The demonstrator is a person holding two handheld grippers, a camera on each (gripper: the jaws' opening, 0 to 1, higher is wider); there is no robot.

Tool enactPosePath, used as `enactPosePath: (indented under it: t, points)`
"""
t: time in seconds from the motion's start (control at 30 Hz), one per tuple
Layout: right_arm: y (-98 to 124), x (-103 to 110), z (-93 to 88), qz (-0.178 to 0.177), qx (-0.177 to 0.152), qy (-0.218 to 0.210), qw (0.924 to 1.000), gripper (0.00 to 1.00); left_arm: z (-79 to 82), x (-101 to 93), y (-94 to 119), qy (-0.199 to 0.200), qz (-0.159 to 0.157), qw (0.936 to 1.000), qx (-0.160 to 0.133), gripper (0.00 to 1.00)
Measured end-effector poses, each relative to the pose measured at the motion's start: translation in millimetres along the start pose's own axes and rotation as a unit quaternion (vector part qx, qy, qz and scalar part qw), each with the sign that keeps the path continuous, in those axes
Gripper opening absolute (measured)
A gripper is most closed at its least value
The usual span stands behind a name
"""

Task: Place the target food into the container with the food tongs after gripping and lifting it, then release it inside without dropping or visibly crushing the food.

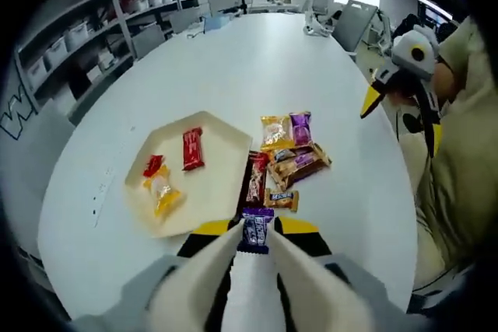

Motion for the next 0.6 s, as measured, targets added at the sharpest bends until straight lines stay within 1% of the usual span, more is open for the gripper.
enactPosePath:
  t: [0.17, 0.43, 0.6]
  points:
    - [2.1, -1.1, 0.2, -0.003, 0.000, 0.000, 1.0000, 0.77, 12.4, 3.1, -4.0, -0.008, 0.002, 1.0000, -0.001, 0.19]
    - [3.8, -3.1, -0.3, -0.004, 0.000, 0.002, 1.0000, 0.77, 23.5, 24.6, -17.3, -0.009, 0.022, 0.9996, 0.014, 0.19]
    - [5.2, -4.6, -1.1, -0.006, 0.000, 0.000, 1.0000, 0.77, 38.8, 34.0, -24.7, 0.000, 0.027, 0.9996, 0.006, 0.19]
Point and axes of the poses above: the point that each gripper's makers call its tool centre point, and the gripper's own axes: y roughly backward along the fingers, x roughly to its left, z roughly out of its top, the point moved 1 cm from there along y, roughly backward along the fingers, and after that the axes turned 15 degrees about y, right-handed, at the moved point
